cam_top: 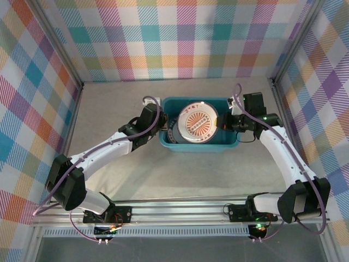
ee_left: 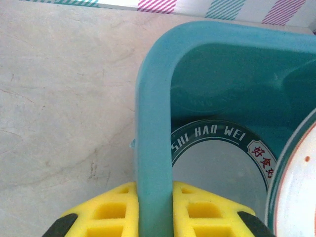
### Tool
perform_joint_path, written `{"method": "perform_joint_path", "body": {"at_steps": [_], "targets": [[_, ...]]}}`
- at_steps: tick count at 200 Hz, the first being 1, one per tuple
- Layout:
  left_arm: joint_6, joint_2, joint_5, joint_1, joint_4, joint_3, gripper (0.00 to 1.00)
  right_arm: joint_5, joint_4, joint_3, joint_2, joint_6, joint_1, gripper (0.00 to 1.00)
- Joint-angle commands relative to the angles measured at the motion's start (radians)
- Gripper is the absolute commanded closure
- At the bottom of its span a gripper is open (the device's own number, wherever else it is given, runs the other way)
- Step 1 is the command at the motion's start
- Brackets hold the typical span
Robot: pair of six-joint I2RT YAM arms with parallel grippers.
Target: Place the plates into the plastic bin on the countertop
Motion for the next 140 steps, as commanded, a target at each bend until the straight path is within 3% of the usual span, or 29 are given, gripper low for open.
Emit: {"method": "perform_joint_path", "body": {"at_steps": [1, 140], "targets": [[0.064, -0.037, -0.03, -0.028, 0.152, 0.023, 0.89, -0.032, 0.03, 0.003, 0.063, -0.042, 0.002, 1.0], [0.068, 0.002, -0.085, -0.04, 0.107, 0.069, 0.9, -0.03, 0.097, 0.044, 0.33, -0.044, 0.05, 1.0]]}}
